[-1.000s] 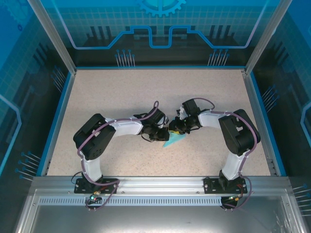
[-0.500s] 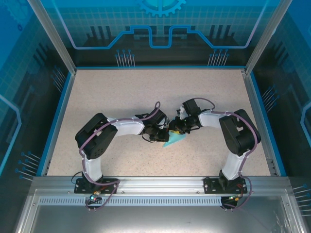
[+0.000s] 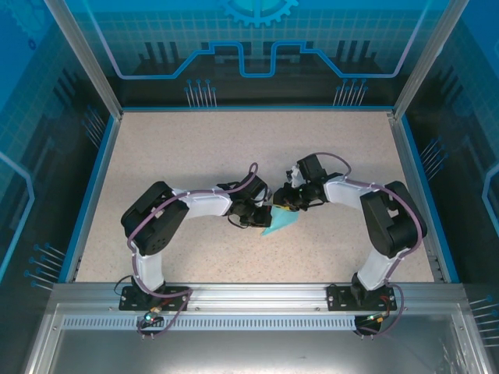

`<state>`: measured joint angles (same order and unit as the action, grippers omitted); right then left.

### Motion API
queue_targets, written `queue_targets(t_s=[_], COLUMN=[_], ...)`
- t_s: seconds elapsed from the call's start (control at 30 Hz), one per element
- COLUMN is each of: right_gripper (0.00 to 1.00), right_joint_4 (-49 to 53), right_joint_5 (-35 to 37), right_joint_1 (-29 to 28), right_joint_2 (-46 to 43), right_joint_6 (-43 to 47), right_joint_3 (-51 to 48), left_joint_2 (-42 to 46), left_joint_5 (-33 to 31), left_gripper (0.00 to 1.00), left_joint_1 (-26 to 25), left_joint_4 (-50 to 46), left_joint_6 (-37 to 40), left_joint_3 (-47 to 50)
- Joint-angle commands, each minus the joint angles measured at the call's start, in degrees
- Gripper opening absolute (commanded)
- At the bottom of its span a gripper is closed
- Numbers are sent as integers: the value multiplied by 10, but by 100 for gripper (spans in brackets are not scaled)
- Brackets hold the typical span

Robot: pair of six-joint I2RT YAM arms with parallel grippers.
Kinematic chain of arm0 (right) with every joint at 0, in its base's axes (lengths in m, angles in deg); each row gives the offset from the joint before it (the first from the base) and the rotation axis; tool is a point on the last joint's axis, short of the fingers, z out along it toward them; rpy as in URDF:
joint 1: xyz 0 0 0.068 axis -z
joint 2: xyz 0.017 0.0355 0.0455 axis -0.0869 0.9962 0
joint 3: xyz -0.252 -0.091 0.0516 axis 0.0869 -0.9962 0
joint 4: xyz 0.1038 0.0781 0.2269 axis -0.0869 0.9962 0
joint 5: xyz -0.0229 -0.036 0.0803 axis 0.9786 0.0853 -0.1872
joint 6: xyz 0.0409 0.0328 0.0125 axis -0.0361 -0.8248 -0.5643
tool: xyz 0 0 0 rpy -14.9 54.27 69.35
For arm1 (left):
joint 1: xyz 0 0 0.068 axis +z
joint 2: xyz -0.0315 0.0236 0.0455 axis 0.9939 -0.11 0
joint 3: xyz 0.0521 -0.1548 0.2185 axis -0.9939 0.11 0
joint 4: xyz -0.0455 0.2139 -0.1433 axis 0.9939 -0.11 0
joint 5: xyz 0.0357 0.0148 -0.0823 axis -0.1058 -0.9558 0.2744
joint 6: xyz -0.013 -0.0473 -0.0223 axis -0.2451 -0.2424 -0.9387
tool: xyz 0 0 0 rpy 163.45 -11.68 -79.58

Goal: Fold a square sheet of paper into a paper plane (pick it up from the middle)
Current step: Fourth fold the wing at the center of the table.

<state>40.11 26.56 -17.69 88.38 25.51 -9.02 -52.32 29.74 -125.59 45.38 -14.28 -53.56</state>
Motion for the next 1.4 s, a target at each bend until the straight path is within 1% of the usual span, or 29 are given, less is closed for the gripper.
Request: queue_targets(t_s=[0.0,0.23,0.5,0.6,0.77,0.87,0.97,1.37], right_gripper=[25,24,23,22,21,21,21,21], right_joint_4=[-2,2,34,41,46,45,44,42], right_joint_5=[-1,16,48,54,61,60,57,54], right_joint_1=[6,7,7,7,6,6,6,7], right_joint_2=[23,46,63,70,71,72,74,70], right_joint_6=[10,20,44,48,53,55,56,58], right_joint_3=[-4,5,12,12,10,8,7,-1], left_joint_2=[-12,-3,22,34,51,58,54,40], left_joint_5=[-23,-22,-17,-5,8,5,6,-8], left_gripper=[3,5,14,17,20,20,16,16], left_joint_1=[-3,-3,-3,-3,-7,-11,-12,-19], left_joint_4=[-27,-30,-36,-37,-36,-38,-40,-56], left_joint_6=[17,20,14,8,1,-1,0,7], left_joint_3=[-2,0,1,5,15,22,24,21])
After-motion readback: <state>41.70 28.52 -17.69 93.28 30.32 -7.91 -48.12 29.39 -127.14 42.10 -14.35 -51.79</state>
